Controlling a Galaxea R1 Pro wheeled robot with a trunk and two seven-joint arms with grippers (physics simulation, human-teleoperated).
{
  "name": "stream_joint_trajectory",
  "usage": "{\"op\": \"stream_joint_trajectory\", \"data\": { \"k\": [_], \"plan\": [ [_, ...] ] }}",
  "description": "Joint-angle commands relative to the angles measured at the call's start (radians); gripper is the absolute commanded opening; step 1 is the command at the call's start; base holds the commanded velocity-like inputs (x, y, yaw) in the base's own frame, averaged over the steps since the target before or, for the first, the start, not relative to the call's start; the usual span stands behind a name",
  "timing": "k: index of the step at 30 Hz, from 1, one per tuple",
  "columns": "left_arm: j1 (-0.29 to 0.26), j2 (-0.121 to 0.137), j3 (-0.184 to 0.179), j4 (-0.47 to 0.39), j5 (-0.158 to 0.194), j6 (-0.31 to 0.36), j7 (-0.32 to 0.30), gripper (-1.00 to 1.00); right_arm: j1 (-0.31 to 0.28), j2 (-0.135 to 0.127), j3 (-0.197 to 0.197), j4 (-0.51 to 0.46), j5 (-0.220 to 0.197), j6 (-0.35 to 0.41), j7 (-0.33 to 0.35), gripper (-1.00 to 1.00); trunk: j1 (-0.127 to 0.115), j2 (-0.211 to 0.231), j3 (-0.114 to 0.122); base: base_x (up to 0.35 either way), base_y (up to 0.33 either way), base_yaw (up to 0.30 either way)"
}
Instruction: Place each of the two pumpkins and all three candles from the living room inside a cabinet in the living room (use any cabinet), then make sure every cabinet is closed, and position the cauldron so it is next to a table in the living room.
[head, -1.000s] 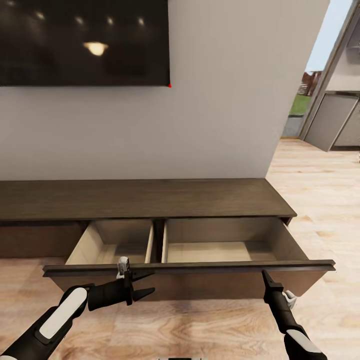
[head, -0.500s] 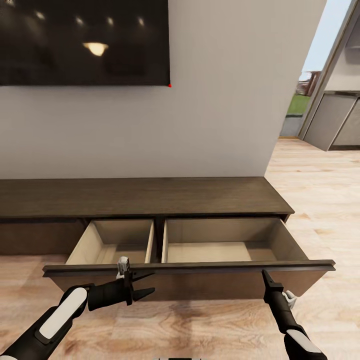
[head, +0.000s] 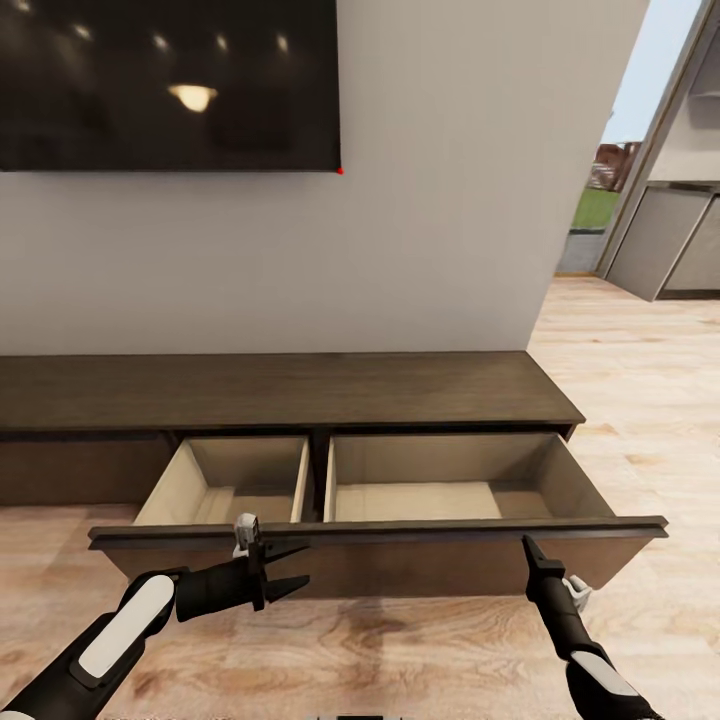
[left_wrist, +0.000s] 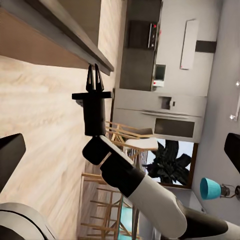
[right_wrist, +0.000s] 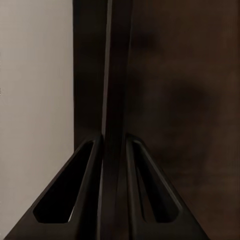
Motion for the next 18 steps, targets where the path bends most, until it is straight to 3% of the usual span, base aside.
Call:
{"op": "stream_joint_trajectory", "data": {
  "k": [1, 18],
  "plan": [
    [-0.001, 0.001, -0.002, 0.000, -0.001, 0.001, -0.005, 1.00, 0.022, 0.000, 0.010, -0.002, 0.000, 0.009, 0.020, -1.00, -0.001, -0.001, -0.001, -0.039, 0.000, 0.000],
    [0.000, 0.001, -0.002, 0.000, -0.001, 0.001, -0.005, 1.00, 0.022, 0.000, 0.010, -0.002, 0.000, 0.012, 0.020, -1.00, -0.001, -0.001, -0.001, -0.004, 0.000, 0.000]
  ]
}}
